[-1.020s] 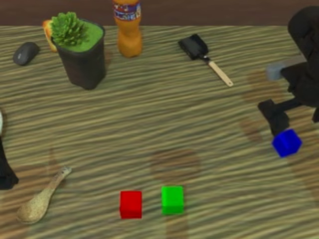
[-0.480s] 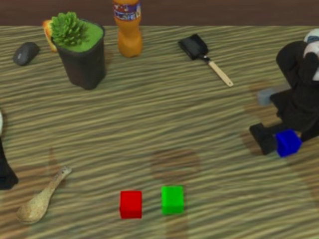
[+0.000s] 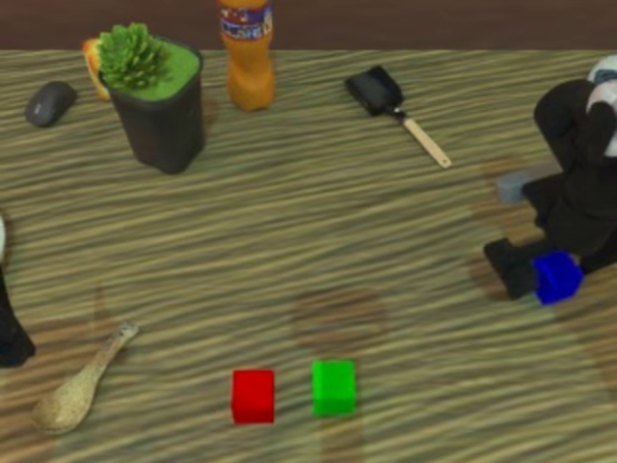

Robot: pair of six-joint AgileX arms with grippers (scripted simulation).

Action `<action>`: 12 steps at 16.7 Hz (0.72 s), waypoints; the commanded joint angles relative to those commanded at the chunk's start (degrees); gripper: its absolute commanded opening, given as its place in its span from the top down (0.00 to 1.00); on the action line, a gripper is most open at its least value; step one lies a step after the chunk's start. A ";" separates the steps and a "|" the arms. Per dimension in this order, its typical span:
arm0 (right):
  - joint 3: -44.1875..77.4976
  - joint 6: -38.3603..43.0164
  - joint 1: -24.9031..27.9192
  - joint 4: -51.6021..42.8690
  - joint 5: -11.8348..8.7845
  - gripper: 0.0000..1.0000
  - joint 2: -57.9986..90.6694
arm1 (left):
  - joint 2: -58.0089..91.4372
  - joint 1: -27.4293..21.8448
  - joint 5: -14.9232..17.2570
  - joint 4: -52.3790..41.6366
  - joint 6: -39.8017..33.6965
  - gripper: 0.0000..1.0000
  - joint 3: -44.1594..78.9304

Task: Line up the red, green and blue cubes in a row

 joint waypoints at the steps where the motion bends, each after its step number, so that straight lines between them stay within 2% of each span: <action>1: 0.00 0.00 0.00 0.00 0.00 0.38 0.00 | 0.00 0.00 0.00 0.00 0.00 0.00 0.00; 9: 0.00 0.00 0.00 0.00 0.00 0.98 0.00 | 0.00 0.00 0.00 0.00 0.00 0.00 0.00; 12: 0.00 0.00 0.00 0.00 0.00 1.00 0.00 | 0.00 0.00 0.00 0.00 0.00 0.00 0.00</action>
